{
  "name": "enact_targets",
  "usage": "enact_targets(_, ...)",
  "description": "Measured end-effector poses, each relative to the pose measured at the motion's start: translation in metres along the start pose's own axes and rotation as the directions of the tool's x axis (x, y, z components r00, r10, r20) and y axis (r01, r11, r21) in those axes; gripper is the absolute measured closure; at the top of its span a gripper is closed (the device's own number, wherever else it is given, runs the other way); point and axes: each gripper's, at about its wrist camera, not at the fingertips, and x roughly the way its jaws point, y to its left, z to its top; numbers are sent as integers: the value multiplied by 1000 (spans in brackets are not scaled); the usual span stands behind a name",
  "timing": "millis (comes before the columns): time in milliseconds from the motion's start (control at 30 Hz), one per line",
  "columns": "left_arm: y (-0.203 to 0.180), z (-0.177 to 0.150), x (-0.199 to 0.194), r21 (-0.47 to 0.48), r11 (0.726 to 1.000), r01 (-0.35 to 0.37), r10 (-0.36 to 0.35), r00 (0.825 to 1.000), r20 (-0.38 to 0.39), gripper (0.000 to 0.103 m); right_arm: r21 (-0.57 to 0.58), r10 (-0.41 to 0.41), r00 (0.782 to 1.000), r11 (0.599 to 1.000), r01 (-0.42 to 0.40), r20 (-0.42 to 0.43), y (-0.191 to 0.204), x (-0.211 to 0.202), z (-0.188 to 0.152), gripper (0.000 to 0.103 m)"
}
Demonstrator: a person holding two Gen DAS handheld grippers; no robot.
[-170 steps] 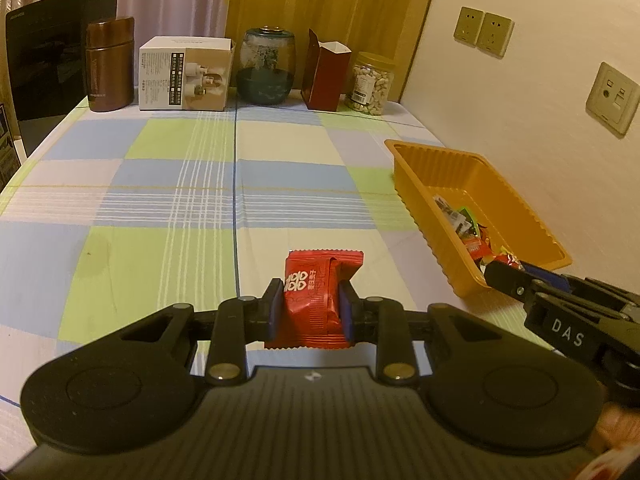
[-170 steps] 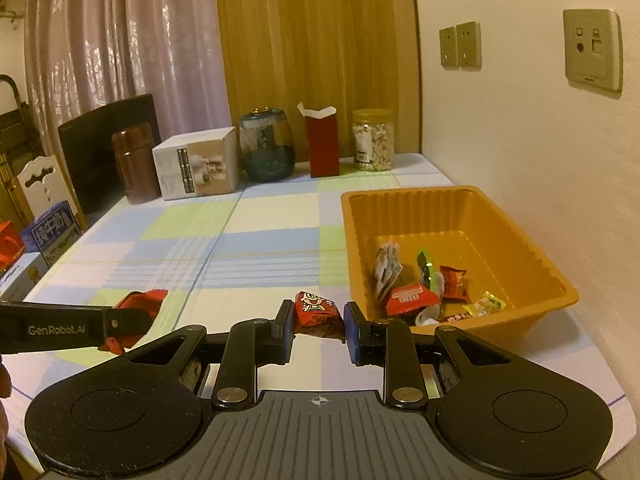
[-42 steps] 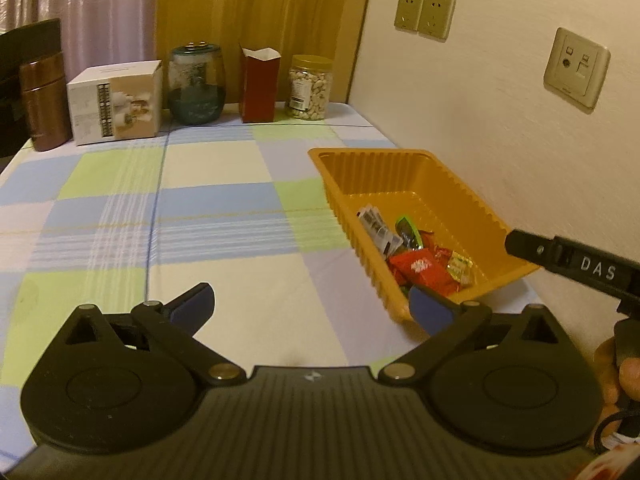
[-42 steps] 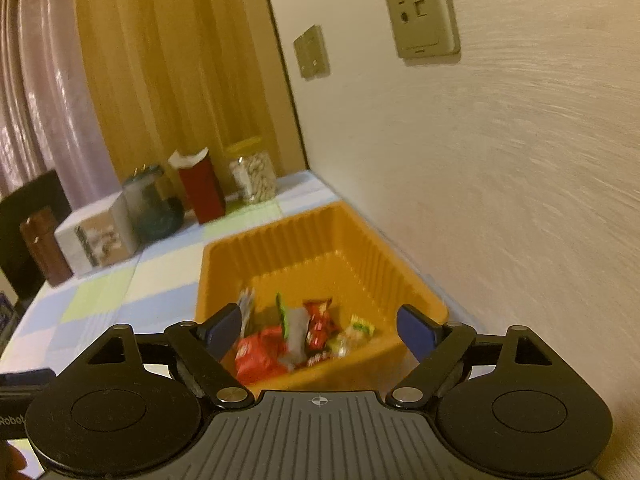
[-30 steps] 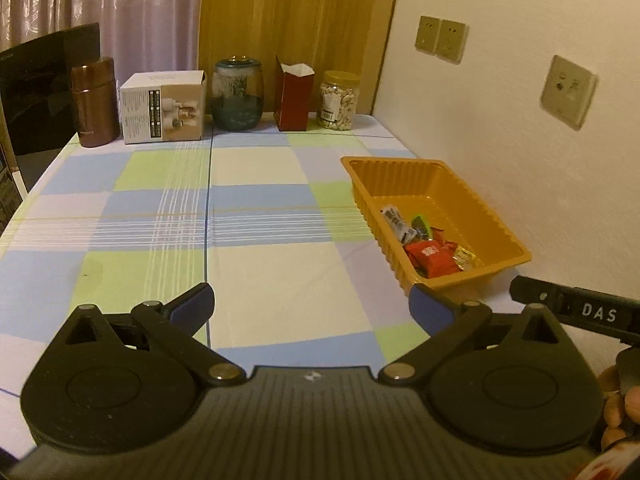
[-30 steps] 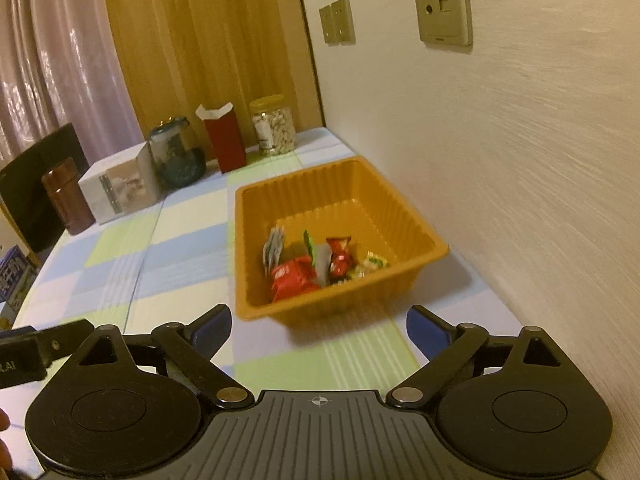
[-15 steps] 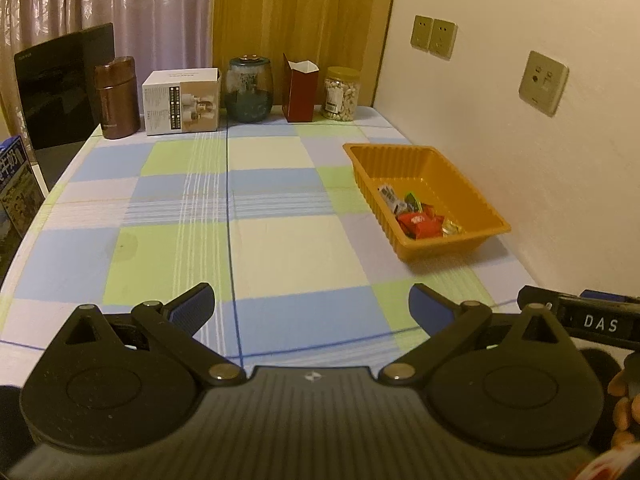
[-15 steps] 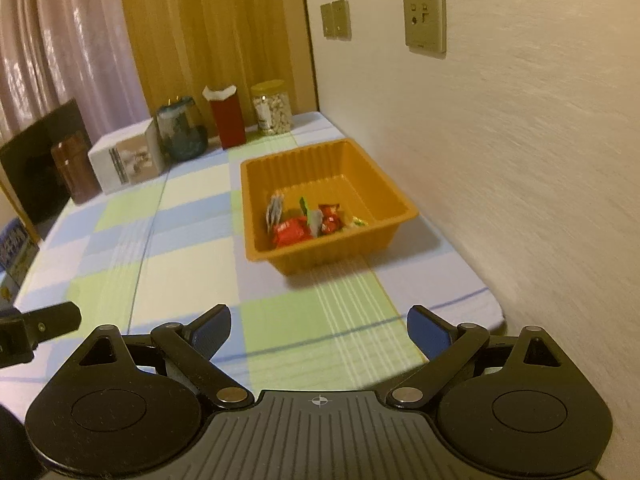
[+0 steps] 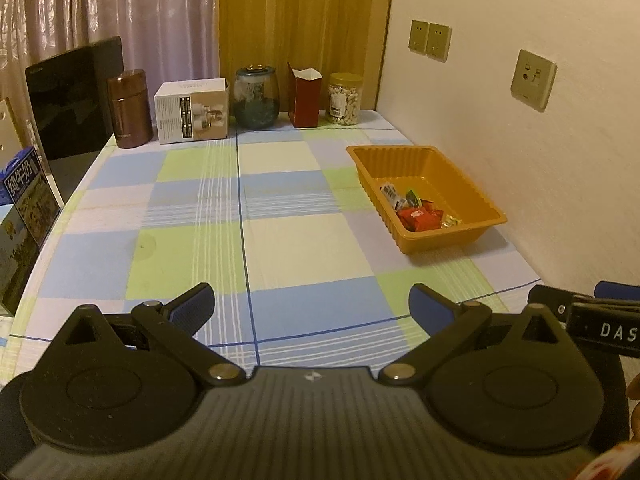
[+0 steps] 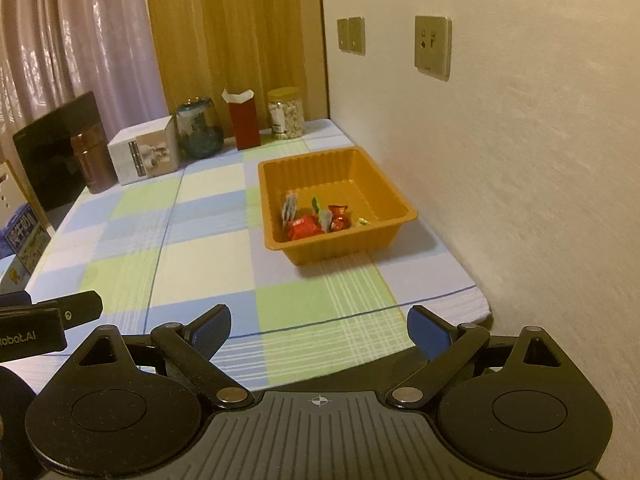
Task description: Organize snacks
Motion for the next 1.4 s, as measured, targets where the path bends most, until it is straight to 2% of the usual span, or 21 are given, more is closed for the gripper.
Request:
enact_targets(333,1,-2,-4,-2,1000,13,-13,1000,-4,0,-3,-16,999,1000,16,29,-1,-12,4,9)
enact_targets(1400,2,-4,-3,1,1000,16,-16,1000,0,0,10,-17,999,1000,17,32,-3,-10,4,9)
